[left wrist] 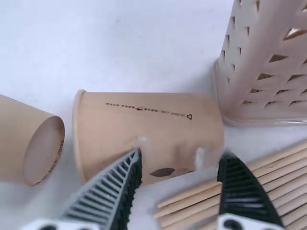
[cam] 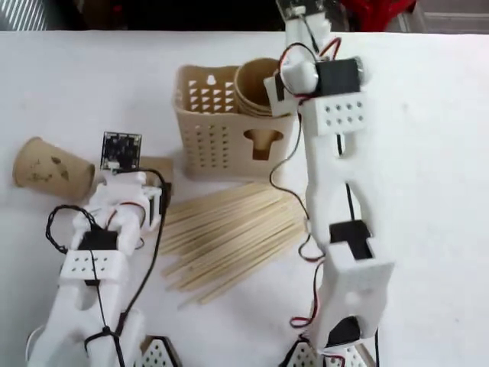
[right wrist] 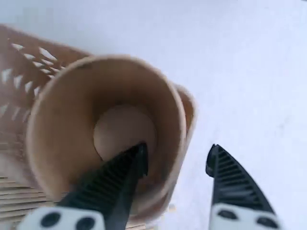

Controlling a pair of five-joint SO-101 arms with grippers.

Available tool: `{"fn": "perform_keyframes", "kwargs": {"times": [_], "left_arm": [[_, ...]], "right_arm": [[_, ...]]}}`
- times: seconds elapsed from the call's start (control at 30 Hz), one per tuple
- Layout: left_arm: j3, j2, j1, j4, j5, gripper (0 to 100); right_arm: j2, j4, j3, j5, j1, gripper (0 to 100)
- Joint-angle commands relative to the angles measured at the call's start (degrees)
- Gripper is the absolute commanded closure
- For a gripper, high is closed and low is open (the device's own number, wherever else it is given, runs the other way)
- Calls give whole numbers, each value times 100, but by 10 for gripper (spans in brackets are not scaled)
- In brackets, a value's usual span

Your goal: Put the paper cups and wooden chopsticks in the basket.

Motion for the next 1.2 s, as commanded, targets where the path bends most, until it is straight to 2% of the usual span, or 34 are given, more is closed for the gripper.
{"fn": "perform_keyframes", "kwargs": {"times": [0.0, 0.27, 0.4, 0.57, 0.63, 0.7, 0.8, 0.93, 1.17], "left_arm": [[-9, 4, 40, -79, -79, 744], [-9, 13, 48, -79, -88, 744], [-9, 4, 31, -79, -88, 744], [-123, -4, -215, -79, -88, 744], [-440, -4, -611, 299, -88, 744], [-967, -4, -963, 1090, -62, 744], [-1609, -4, -1174, 2110, -70, 741], [-2277, -4, -1455, 2585, -88, 741], [-4158, 48, -2536, 3719, -905, 740]], "right_arm": [[242, -75, 0, 26, 127, 789], [470, -101, -501, 9, 154, 789], [127, 207, -1125, -9, 154, 789], [-637, 215, -1213, -9, 145, 790], [-936, 233, -1213, -9, 119, 802], [-1235, 233, -1029, -9, 119, 869], [-1833, 233, -176, 9, 154, 991], [-2809, 215, 1503, 97, 391, 963], [-4286, -242, 4949, 1407, 1033, 981]]}}
